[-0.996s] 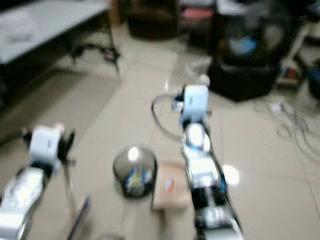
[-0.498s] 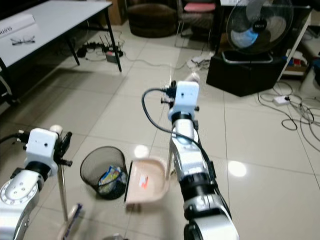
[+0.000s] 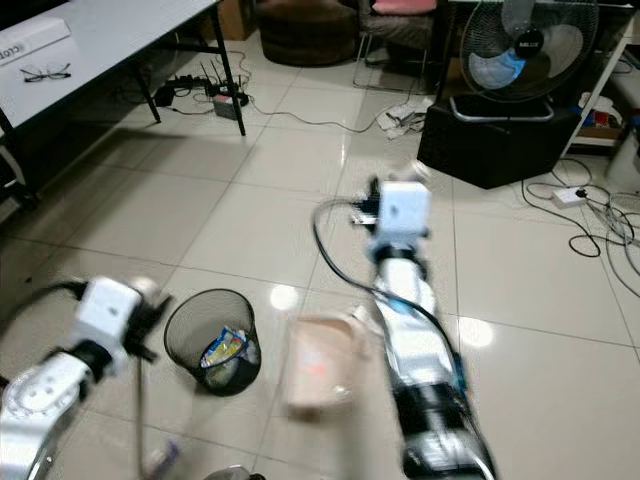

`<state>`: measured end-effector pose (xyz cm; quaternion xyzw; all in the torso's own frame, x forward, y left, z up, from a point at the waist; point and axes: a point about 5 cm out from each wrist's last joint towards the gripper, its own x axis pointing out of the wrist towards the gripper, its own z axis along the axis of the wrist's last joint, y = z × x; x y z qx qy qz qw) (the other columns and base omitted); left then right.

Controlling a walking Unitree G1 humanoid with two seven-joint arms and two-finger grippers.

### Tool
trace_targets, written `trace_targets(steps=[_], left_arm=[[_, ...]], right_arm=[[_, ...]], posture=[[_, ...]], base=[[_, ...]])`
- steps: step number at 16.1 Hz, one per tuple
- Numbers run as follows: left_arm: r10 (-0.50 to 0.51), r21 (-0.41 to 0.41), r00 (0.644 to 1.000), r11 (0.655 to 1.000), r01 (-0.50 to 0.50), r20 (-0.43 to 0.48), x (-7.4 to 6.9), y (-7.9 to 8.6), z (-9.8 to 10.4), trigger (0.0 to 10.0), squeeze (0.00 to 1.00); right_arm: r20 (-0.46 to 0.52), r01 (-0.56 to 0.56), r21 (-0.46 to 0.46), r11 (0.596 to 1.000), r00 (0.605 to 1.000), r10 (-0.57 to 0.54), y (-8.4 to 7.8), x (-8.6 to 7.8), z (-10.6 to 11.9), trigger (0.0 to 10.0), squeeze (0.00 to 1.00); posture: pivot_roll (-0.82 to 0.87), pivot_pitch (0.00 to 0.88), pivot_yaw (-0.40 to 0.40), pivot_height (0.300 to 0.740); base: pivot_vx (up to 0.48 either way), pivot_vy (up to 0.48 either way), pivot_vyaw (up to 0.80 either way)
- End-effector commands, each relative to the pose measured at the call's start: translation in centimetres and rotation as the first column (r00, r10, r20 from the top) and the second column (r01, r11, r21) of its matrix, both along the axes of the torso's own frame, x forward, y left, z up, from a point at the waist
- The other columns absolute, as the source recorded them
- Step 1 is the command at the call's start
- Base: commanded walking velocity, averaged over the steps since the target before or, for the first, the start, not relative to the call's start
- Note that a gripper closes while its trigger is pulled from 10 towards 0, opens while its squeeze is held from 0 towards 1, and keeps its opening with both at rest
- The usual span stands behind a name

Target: Sweep floor

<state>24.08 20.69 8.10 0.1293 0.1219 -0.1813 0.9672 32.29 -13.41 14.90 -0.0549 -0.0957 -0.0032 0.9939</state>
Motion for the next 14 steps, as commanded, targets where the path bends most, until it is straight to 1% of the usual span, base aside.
trace_targets(steps=[1, 2, 3, 4, 6, 7, 9, 10, 11, 14], left_arm=[[-0.019, -0.028, 1.000, 0.999, 0.020, 0.018, 0.3, -0.2, 0.2, 10.0, 0.00], [-0.019, -0.037, 1.000, 0.999, 0.020, 0.023, 0.4, -0.4, 0.1, 10.0, 0.00], [-0.027, -0.071, 0.998, 0.997, 0.031, 0.059, 0.8, -1.4, 0.2, 10.0, 0.00], [-0.037, -0.075, 0.996, 0.996, 0.043, 0.083, 0.8, -2.1, 0.7, 10.0, 0.00], [-0.025, -0.062, 0.994, 0.998, 0.031, 0.105, 0.8, -2.5, 1.0, 10.0, 0.00], [-0.011, -0.057, 0.991, 0.998, 0.018, 0.131, 0.9, -2.9, 1.5, 10.0, 0.00], [0.012, -0.056, 0.984, 0.998, -0.002, 0.178, 1.2, -3.7, 2.6, 10.0, 0.00], [0.027, -0.051, 0.973, 0.999, -0.016, 0.228, 1.8, -4.5, 3.7, 10.0, 0.00], [0.037, -0.052, 0.971, 0.998, -0.026, 0.234, 2.0, -4.9, 4.0, 10.0, 0.00], [0.057, -0.050, 0.965, 0.998, -0.046, 0.254, 2.6, -5.6, 4.6, 10.0, 0.00]], right_arm=[[0.034, -0.015, -0.036, 0.999, 0.999, 0.016, -0.1, -0.5, 1.1, 10.0, 0.00], [0.031, -0.011, -0.044, 0.999, 0.999, 0.013, -0.4, -0.7, 1.1, 10.0, 0.00], [-0.041, 0.052, -0.018, 0.998, 0.998, -0.053, -1.6, -1.8, 0.4, 10.0, 0.00], [-0.058, 0.080, -0.005, 0.997, 0.995, -0.080, -2.1, -2.3, 0.2, 10.0, 0.00], [-0.066, 0.095, -0.002, 0.995, 0.993, -0.095, -2.2, -2.9, 0.2, 10.0, 0.00], [-0.069, 0.093, -0.006, 0.996, 0.993, -0.093, -2.2, -3.1, 0.4, 10.0, 0.00], [-0.059, 0.087, -0.009, 0.996, 0.994, -0.088, -2.1, -3.2, 0.9, 10.0, 0.00], [-0.035, 0.089, -0.040, 0.995, 0.995, -0.091, -2.2, -3.1, 1.8, 10.0, 0.00], [-0.037, 0.091, -0.090, 0.992, 0.995, -0.095, -2.3, -3.1, 2.0, 10.0, 0.00], [-0.069, 0.087, -0.089, 0.992, 0.993, -0.093, -2.5, -2.8, 2.0, 10.0, 0.00]], posture=[[-0.03, 0.000, 0.082, 0.740], [-0.04, 0.000, 0.082, 0.740], [-0.05, 0.000, 0.081, 0.740], [-0.06, 0.000, 0.080, 0.740], [-0.07, 0.000, 0.074, 0.740], [-0.07, 0.000, 0.071, 0.740], [-0.08, 0.000, 0.062, 0.740], [-0.08, 0.000, 0.058, 0.740], [-0.09, 0.000, 0.058, 0.740], [-0.10, 0.000, 0.057, 0.740]], base=[[0.000, 0.000, 0.00], [0.000, 0.000, 0.00], [0.000, 0.000, -0.80], [0.000, 0.000, -0.80], [0.000, 0.000, -0.80], [0.000, 0.000, -0.80], [0.000, 0.000, -0.80], [0.000, 0.000, -0.43], [0.000, -0.262, 0.00], [0.000, -0.480, 0.00]])
